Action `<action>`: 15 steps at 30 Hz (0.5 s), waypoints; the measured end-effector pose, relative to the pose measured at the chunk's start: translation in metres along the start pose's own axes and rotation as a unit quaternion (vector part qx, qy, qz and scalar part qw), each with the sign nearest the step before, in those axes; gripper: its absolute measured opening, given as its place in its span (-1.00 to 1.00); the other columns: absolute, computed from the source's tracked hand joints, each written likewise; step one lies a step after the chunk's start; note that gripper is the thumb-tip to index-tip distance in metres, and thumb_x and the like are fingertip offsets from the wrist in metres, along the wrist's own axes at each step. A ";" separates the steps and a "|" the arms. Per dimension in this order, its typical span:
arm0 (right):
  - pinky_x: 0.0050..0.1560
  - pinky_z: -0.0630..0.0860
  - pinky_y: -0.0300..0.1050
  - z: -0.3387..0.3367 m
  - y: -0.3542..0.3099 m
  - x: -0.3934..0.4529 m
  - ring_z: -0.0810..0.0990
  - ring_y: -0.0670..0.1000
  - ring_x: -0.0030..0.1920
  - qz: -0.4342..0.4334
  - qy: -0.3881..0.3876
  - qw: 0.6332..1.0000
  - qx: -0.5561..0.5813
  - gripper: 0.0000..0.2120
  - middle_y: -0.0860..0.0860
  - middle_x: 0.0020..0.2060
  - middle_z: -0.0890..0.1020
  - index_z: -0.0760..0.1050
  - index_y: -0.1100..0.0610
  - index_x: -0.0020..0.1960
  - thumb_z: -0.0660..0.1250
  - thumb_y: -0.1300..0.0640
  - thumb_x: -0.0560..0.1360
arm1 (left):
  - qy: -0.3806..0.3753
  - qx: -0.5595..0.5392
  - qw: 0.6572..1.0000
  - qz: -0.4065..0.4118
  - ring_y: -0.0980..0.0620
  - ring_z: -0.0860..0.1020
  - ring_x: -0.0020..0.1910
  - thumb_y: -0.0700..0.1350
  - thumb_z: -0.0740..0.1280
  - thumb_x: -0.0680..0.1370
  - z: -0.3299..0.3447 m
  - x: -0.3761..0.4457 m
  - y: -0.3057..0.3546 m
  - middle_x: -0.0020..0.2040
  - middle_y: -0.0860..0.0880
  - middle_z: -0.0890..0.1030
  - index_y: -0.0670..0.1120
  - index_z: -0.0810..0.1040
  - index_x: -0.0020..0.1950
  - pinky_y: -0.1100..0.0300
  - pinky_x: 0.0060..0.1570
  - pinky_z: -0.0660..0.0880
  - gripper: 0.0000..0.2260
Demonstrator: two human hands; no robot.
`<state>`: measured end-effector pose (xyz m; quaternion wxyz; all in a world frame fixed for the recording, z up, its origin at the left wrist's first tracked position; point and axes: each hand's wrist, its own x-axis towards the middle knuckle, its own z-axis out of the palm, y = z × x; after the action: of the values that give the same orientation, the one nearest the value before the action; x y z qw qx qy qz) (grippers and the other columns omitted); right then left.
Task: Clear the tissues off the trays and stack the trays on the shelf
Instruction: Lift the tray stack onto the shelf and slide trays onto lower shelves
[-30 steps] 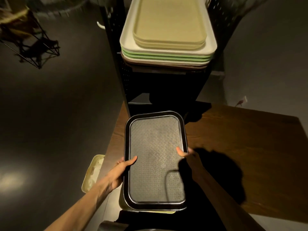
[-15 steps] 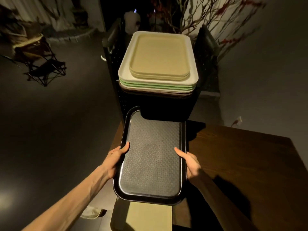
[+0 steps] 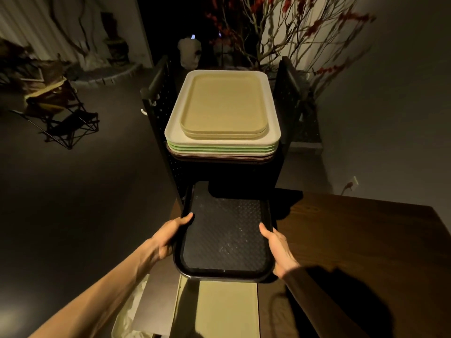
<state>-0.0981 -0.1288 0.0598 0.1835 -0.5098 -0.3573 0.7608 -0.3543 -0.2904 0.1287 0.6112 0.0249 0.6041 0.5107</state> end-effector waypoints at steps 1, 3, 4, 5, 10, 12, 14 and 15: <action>0.21 0.57 0.21 0.007 -0.008 -0.008 0.60 0.18 0.23 0.004 0.002 1.000 0.003 0.01 0.11 0.31 0.57 0.30 0.06 0.51 0.60 -0.29 0.21 | -0.010 0.001 1.000 -0.014 -0.24 0.61 0.17 0.02 0.43 0.49 -0.001 -0.005 -0.005 0.20 -0.26 0.62 -0.26 0.56 0.27 -0.09 0.22 0.51 -0.53; 0.12 0.62 0.14 0.016 -0.019 -0.008 0.64 0.19 0.17 0.006 0.011 1.000 0.010 -0.25 0.14 0.22 0.63 0.41 0.13 0.43 0.55 -0.17 0.36 | -0.028 0.009 0.999 -0.043 -0.25 0.64 0.10 -0.05 0.45 0.48 -0.002 -0.014 -0.017 0.15 -0.28 0.64 -0.29 0.54 0.27 -0.10 0.16 0.57 -0.55; 0.06 0.63 0.09 0.019 -0.024 -0.007 0.66 0.19 0.14 0.005 0.010 1.000 0.007 -0.39 0.14 0.17 0.66 0.48 0.17 0.36 0.51 -0.11 0.43 | -0.039 0.010 0.997 -0.058 -0.27 0.65 0.06 -0.10 0.46 0.48 -0.003 -0.019 -0.023 0.12 -0.30 0.64 -0.30 0.53 0.26 -0.13 0.11 0.58 -0.57; 0.02 0.63 0.05 0.021 -0.028 -0.005 0.67 0.19 0.11 0.004 0.004 1.000 0.003 -0.50 0.14 0.12 0.68 0.53 0.19 0.29 0.48 -0.07 0.47 | -0.047 0.003 0.997 -0.068 -0.29 0.65 0.03 -0.14 0.46 0.48 -0.004 -0.022 -0.028 0.11 -0.34 0.64 -0.31 0.53 0.25 -0.16 0.04 0.58 -0.60; 0.18 0.58 0.05 0.020 -0.036 -0.009 0.67 0.12 0.14 -0.003 -0.029 0.998 -0.055 -0.44 0.08 0.11 0.71 0.57 0.16 0.29 0.53 -0.10 0.39 | -0.049 -0.041 0.997 -0.054 -0.35 0.64 0.03 -0.22 0.46 0.47 -0.005 -0.021 -0.037 -0.03 -0.35 0.62 -0.33 0.46 0.27 -0.19 -0.11 0.63 -0.57; 0.16 0.61 0.12 0.016 -0.030 -0.016 0.67 0.18 0.15 0.042 -0.042 0.996 -0.066 -0.26 0.15 0.16 0.68 0.51 0.19 0.34 0.64 -0.04 0.25 | -0.039 -0.040 0.997 -0.043 -0.33 0.66 -0.03 -0.21 0.47 0.46 -0.005 -0.018 -0.039 -0.08 -0.31 0.62 -0.32 0.44 0.29 -0.13 -0.19 0.66 -0.55; -0.06 0.68 0.14 0.012 -0.029 -0.031 0.68 0.28 0.09 0.116 -0.078 0.986 -0.093 -0.21 0.30 0.20 0.61 0.37 0.23 0.37 0.65 0.03 0.28 | -0.027 -0.030 0.999 -0.033 -0.31 0.67 -0.08 -0.19 0.47 0.47 -0.008 -0.013 -0.037 -0.12 -0.28 0.62 -0.30 0.40 0.33 -0.07 -0.25 0.67 -0.50; -0.14 0.70 0.10 0.010 -0.030 -0.037 0.70 0.31 0.02 0.151 -0.100 0.977 -0.110 -0.26 0.36 0.15 0.62 0.29 0.23 0.37 0.60 0.05 0.36 | -0.023 -0.024 0.999 -0.023 -0.29 0.68 -0.10 -0.17 0.48 0.47 -0.009 -0.011 -0.033 -0.15 -0.26 0.62 -0.29 0.38 0.34 -0.05 -0.27 0.67 -0.49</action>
<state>-0.0945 -0.1357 0.1072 -0.0269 -0.4960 -0.3741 0.7831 -0.3387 -0.3190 0.1127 0.6369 0.0080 0.5783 0.5097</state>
